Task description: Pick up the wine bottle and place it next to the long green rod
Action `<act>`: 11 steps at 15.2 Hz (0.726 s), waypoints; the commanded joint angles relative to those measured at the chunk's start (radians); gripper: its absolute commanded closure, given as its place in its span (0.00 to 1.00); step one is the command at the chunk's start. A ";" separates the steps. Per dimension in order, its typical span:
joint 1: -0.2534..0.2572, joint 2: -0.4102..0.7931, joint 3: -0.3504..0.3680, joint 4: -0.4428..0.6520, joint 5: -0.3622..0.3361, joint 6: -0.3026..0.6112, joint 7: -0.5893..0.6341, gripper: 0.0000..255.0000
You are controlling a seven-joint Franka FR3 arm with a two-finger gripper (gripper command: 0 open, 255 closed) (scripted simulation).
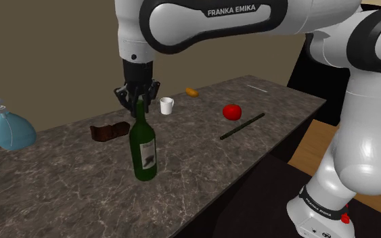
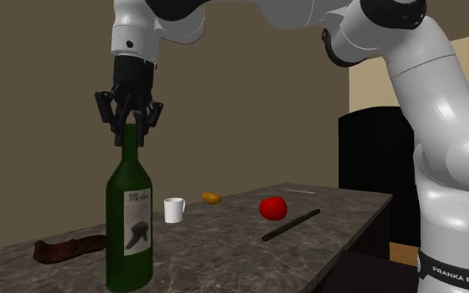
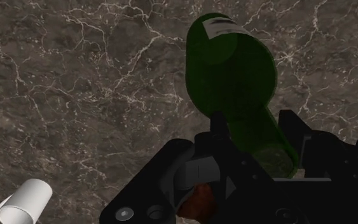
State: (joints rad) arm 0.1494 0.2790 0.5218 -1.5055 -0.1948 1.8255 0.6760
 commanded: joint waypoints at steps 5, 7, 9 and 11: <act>-0.053 -0.097 -0.006 -0.029 0.056 -0.051 -0.067 1.00; -0.085 -0.158 -0.017 -0.066 0.091 -0.064 -0.112 1.00; -0.114 -0.215 -0.032 -0.096 0.123 -0.082 -0.158 1.00; -0.139 -0.269 -0.051 -0.120 0.153 -0.103 -0.205 1.00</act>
State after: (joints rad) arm 0.0247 0.0350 0.4808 -1.6164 -0.0565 1.7337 0.4975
